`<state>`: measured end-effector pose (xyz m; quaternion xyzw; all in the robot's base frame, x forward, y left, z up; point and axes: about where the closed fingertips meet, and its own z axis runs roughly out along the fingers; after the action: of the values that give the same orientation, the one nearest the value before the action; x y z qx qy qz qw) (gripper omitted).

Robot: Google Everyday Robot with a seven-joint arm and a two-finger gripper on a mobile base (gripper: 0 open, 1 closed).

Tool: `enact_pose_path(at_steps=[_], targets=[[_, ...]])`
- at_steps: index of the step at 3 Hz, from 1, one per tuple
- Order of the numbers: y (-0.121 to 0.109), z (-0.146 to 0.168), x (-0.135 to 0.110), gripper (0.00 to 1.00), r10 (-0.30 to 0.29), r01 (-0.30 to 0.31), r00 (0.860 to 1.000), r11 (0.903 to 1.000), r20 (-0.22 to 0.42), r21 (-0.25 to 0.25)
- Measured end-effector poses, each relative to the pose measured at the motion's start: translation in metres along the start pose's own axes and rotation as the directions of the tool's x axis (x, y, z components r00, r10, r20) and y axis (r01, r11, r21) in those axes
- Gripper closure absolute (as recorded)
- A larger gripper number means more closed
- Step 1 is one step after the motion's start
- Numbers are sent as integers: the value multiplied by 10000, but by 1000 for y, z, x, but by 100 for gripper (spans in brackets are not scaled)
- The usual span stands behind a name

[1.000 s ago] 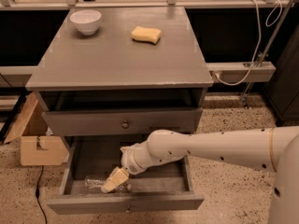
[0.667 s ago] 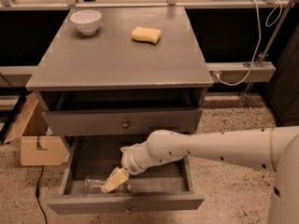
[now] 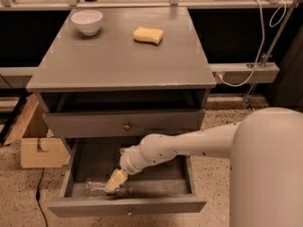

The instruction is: Pick water bottle from middle drawer and place on counter

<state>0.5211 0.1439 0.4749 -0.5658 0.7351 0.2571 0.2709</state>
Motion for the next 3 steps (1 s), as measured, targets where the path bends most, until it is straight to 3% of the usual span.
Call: enact_pose_path(at_steps=[3], targets=[[-31, 61, 23, 0, -483, 483, 9988, 9987, -8, 184]])
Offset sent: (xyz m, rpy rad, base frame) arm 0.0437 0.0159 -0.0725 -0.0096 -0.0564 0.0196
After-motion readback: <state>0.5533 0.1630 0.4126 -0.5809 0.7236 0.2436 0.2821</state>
